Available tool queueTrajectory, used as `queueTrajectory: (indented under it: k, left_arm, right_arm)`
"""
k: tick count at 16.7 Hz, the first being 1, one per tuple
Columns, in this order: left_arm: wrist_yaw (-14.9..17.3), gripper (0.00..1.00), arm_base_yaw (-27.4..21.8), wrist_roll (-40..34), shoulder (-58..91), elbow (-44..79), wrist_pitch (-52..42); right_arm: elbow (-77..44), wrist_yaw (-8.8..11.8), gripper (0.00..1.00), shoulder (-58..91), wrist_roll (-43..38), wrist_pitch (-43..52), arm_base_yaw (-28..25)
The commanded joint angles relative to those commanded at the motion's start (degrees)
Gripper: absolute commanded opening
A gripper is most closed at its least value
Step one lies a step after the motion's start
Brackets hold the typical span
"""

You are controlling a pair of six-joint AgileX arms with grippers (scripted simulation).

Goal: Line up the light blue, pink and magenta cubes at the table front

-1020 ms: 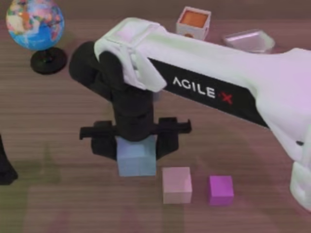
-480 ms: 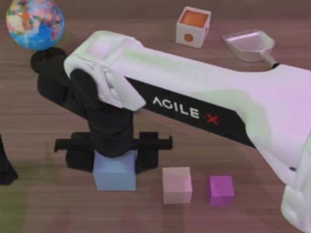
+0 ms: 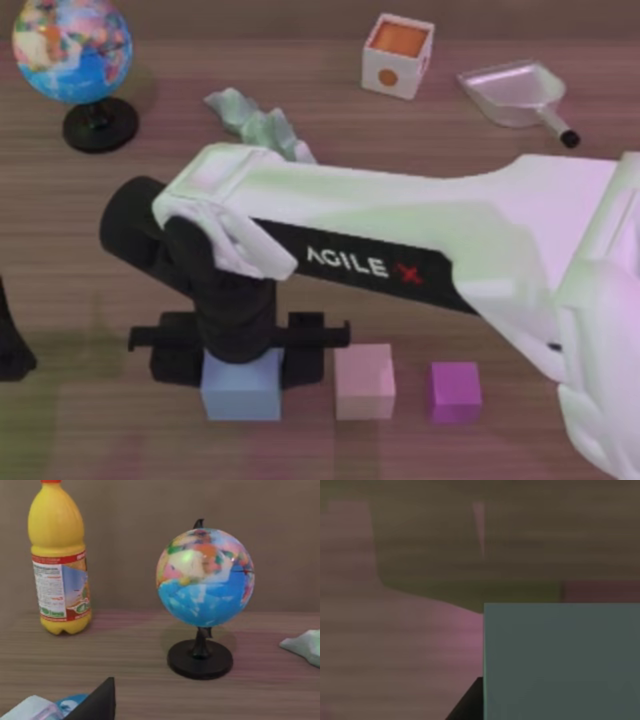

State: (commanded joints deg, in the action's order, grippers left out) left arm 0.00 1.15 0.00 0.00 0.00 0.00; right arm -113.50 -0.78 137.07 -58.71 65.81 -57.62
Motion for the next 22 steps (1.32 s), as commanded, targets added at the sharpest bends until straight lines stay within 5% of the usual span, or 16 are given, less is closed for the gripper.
queueTrajectory:
  k: [5, 18, 22]
  left_arm:
    - [0.00, 1.00, 0.00, 0.00, 0.00, 0.00, 0.00]
    - [0.00, 1.00, 0.00, 0.00, 0.00, 0.00, 0.00]
    - [0.00, 1.00, 0.00, 0.00, 0.00, 0.00, 0.00]
  right_arm:
    - [1.32, -0.02, 0.00, 0.32, -0.04, -1.38, -0.11]
    - [1.32, -0.02, 0.98, 0.32, -0.04, -1.38, -0.11]
    - [1.32, -0.02, 1.00, 0.32, -0.04, -1.38, -0.11]
